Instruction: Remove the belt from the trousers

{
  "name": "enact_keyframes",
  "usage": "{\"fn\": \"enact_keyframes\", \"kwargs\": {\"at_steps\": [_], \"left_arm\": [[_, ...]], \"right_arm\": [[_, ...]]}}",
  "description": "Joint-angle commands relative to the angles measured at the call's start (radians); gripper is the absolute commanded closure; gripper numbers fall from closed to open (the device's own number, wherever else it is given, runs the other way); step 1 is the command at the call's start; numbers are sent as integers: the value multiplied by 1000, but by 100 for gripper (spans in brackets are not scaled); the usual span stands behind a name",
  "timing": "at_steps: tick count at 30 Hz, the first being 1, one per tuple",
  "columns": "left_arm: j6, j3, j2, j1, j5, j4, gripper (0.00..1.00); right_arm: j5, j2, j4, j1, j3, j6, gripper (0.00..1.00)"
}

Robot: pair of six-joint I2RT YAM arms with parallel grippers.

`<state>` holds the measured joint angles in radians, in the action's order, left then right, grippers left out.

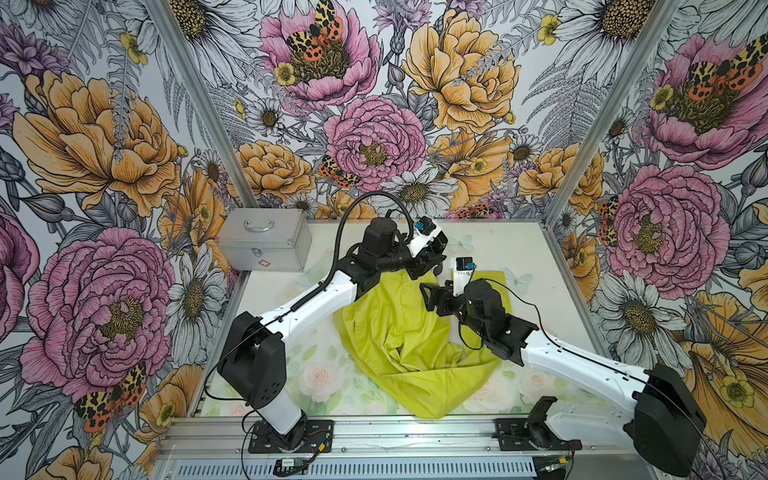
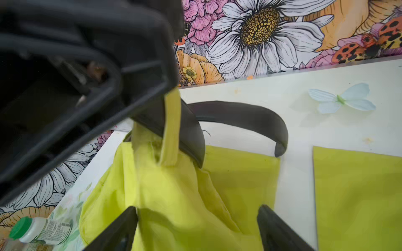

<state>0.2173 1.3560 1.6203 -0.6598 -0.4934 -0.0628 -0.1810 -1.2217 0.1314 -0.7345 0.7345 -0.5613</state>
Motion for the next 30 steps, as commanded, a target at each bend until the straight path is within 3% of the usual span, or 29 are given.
{"fn": "enact_keyframes", "kwargs": {"at_steps": [1, 9, 11, 13, 15, 17, 20, 22, 24, 27, 30], "left_arm": [[-89, 62, -85, -13, -68, 66, 69], [-176, 157, -210, -29, -117, 73, 69], [-202, 177, -236, -28, -123, 78, 69], [-226, 181, -264, -27, -131, 90, 69], [-241, 171, -301, -25, -133, 101, 69], [-250, 141, -346, -17, -121, 102, 69], [-279, 25, -455, 22, -70, 103, 66], [-296, -110, -561, 66, -4, 120, 58], [-294, -287, -668, 105, 68, 183, 52], [-267, -585, -795, 132, 66, 381, 42], [-224, -698, -826, 129, 48, 372, 34]], "right_arm": [[-78, -19, 93, 21, 11, 12, 12], [-5, -187, 89, 65, 52, -15, 24], [43, -242, 76, 72, 74, -31, 32], [114, -288, 86, 79, 92, -47, 49], [172, -306, 132, 81, 96, -58, 80], [169, -288, 143, 82, 97, -56, 95], [36, -203, 42, 91, 116, 13, 97], [-67, -133, -61, 127, 143, 67, 96], [-59, -66, -109, 201, 157, 82, 96], [-16, 14, -140, 283, 179, 97, 97], [4, 57, -158, 302, 205, 135, 98]]}}
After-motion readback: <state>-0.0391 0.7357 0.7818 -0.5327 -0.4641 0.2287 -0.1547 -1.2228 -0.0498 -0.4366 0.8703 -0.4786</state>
